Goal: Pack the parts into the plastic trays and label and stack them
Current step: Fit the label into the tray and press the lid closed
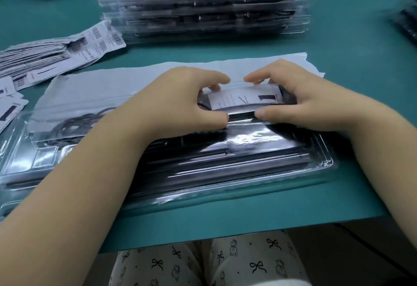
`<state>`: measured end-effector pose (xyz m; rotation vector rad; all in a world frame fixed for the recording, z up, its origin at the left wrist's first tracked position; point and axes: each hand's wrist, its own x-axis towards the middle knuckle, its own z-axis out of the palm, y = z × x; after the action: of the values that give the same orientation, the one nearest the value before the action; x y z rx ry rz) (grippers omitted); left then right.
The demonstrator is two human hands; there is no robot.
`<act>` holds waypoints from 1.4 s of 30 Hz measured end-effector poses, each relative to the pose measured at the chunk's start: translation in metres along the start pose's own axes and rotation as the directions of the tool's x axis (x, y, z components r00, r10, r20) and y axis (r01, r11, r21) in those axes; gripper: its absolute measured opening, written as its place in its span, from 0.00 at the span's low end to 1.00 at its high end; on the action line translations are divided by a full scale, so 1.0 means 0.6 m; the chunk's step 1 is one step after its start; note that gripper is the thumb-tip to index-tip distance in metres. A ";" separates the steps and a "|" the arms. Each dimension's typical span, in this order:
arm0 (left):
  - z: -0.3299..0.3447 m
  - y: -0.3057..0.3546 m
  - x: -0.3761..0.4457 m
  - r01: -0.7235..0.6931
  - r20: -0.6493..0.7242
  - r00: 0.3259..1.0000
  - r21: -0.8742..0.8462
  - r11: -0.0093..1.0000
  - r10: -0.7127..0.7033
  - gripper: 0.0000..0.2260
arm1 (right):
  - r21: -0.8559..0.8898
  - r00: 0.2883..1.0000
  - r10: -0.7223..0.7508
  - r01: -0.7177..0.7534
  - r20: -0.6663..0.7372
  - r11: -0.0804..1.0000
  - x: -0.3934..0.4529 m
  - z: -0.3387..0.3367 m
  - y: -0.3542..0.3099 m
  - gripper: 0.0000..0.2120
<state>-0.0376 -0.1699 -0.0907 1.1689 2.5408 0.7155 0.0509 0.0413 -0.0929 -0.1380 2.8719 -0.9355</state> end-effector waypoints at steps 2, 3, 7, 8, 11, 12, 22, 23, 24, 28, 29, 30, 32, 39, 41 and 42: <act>-0.001 -0.001 0.001 -0.029 0.008 1.000 0.039 0.999 0.029 0.31 | 0.020 1.000 -0.011 0.011 -0.021 1.000 0.001 0.002 0.001 0.19; -0.002 -0.001 0.000 -0.045 0.012 0.999 0.052 0.998 0.045 0.32 | 0.013 0.999 -0.022 0.023 -0.041 1.000 0.002 0.003 0.002 0.19; -0.003 0.007 -0.002 -0.164 -0.009 0.986 0.122 0.979 0.166 0.26 | 0.022 0.996 -0.003 0.004 -0.086 1.000 0.004 0.006 -0.004 0.25; -0.002 0.012 -0.002 -0.188 -0.024 0.981 0.142 0.972 0.194 0.23 | 0.012 0.995 -0.001 0.002 -0.103 1.000 0.005 0.006 -0.005 0.25; 0.003 0.022 -0.002 -0.207 -0.036 0.975 0.214 0.955 0.220 0.20 | -0.077 0.988 -0.033 0.022 -0.151 0.997 0.006 0.009 -0.006 0.27; 0.004 0.023 -0.001 -0.198 -0.027 0.977 0.229 0.953 0.210 0.19 | -0.096 0.987 -0.033 0.018 -0.156 0.995 0.007 0.010 -0.006 0.28; 0.005 0.013 0.004 -0.055 -0.055 0.997 0.044 0.997 0.058 0.25 | -0.122 0.974 -0.027 -0.001 -0.223 0.993 0.008 0.019 0.001 0.27; 0.007 0.011 0.005 -0.039 -0.071 0.997 0.006 0.999 0.039 0.25 | -0.112 0.969 -0.023 -0.005 -0.247 0.994 0.011 0.021 0.004 0.22; 0.009 0.009 0.006 -0.022 -0.092 0.996 -0.003 1.000 0.022 0.23 | -0.107 0.964 -0.007 -0.023 -0.265 0.994 0.013 0.022 0.007 0.20; 0.017 0.004 0.018 0.101 -0.115 0.990 0.215 0.971 -0.077 0.23 | -0.114 0.939 0.134 -0.178 -0.316 0.977 0.011 0.025 0.013 0.21; 0.018 0.006 0.020 0.129 -0.111 0.988 0.224 0.966 -0.106 0.24 | -0.109 0.929 0.154 -0.201 -0.337 0.973 0.010 0.025 0.014 0.21; 0.017 0.009 0.021 0.153 -0.116 0.985 0.218 0.964 -0.130 0.24 | -0.069 0.914 0.181 -0.220 -0.363 0.973 0.009 0.025 0.015 0.21; 0.015 0.012 0.022 0.176 -0.149 0.978 0.214 0.961 -0.146 0.23 | 0.103 0.872 0.274 -0.254 -0.406 0.962 0.012 0.018 0.015 0.24; 0.010 0.015 0.015 0.132 -0.275 0.960 0.264 0.955 -0.056 0.25 | 0.584 0.928 0.353 -0.223 -0.118 0.781 0.003 -0.019 0.013 0.19; 0.010 0.016 0.014 0.147 -0.270 0.960 0.263 0.954 -0.074 0.27 | 0.653 0.945 0.326 -0.238 -0.013 0.719 -0.004 -0.034 0.020 0.13; 0.009 0.017 0.013 0.153 -0.274 0.958 0.245 0.957 -0.083 0.28 | 0.674 0.949 0.315 -0.252 0.031 0.694 -0.006 -0.040 0.024 0.13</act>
<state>-0.0340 -0.1563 -0.0903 1.0422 2.9756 0.5440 0.0506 0.0670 -0.0819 0.4162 2.3081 -1.8511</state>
